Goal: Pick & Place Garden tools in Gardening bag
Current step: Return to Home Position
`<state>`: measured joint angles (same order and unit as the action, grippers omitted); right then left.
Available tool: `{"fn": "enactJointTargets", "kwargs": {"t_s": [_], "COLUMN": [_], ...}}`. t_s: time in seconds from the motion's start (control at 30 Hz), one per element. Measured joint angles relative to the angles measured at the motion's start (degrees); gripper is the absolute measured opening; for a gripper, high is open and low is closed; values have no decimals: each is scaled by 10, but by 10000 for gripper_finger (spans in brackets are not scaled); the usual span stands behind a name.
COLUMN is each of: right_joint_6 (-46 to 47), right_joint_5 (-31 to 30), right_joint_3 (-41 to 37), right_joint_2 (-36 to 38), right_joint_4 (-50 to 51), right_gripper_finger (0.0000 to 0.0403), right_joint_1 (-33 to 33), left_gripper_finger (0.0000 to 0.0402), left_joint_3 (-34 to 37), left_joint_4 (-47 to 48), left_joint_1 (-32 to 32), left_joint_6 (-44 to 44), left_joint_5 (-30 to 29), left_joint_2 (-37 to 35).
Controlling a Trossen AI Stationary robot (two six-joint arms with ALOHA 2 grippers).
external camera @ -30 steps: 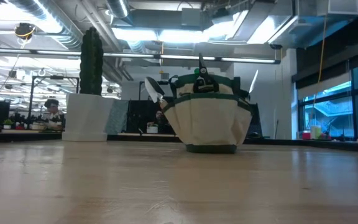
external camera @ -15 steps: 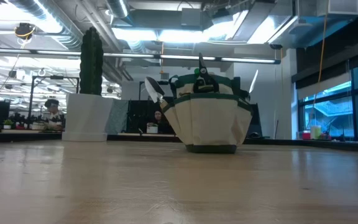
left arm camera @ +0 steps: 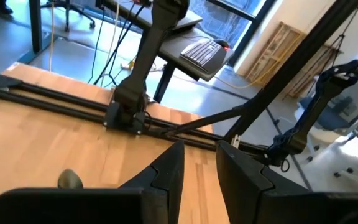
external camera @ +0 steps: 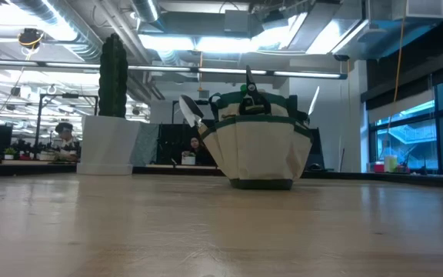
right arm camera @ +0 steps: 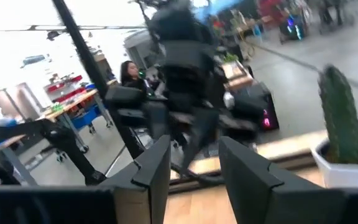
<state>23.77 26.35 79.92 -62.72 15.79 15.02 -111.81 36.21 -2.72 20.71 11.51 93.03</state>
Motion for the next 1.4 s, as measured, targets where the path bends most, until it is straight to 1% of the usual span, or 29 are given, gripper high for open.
{"fn": "enactJointTargets", "kwargs": {"t_s": [0.1,0.17,0.27,0.37,0.47,0.53,0.63,0.7,0.77,0.87,0.93,1.0,1.13,1.33,1.4], "right_joint_6": [-22,-29,-34,-19,-5,9,26,30,31,5,-16,-29,-56,-62,-60], "right_joint_5": [-6,9,69,123,128,125,125,125,128,141,121,74,2,-34,-42], "right_joint_3": [0,0,0,0,0,0,0,0,0,-1,-14,-36,-100,-189,-211], "right_joint_2": [6,11,14,14,14,14,14,14,14,14,22,32,60,110,125], "right_joint_4": [-23,-60,-140,-231,-306,-333,-340,-322,-284,-210,-180,-172,-173,-179,-179], "right_gripper_finger": [140,140,140,140,140,140,140,140,140,140,138,129,92,14,5], "right_joint_1": [-17,-30,-54,-80,-100,-107,-110,-110,-110,-112,-121,-134,-163,-197,-205], "left_gripper_finger": [87,87,86,86,86,86,86,86,86,86,86,86,86,86,86], "left_joint_3": [0,0,0,0,0,0,0,0,0,0,0,0,0,0,0], "left_joint_4": [-7,-27,-34,-46,-49,-54,-51,-52,-52,-51,-51,-46,-45,-47,-47], "left_joint_1": [0,3,5,5,5,5,7,10,13,17,19,20,19,16,14], "left_joint_6": [9,13,17,28,41,42,43,42,42,42,42,43,59,61,61], "left_joint_5": [-3,-2,-2,-2,-3,-3,-4,-7,-15,-15,-17,-22,-32,-32,-32], "left_joint_2": [4,8,9,13,15,16,20,22,25,29,32,34,40,39,39]}}
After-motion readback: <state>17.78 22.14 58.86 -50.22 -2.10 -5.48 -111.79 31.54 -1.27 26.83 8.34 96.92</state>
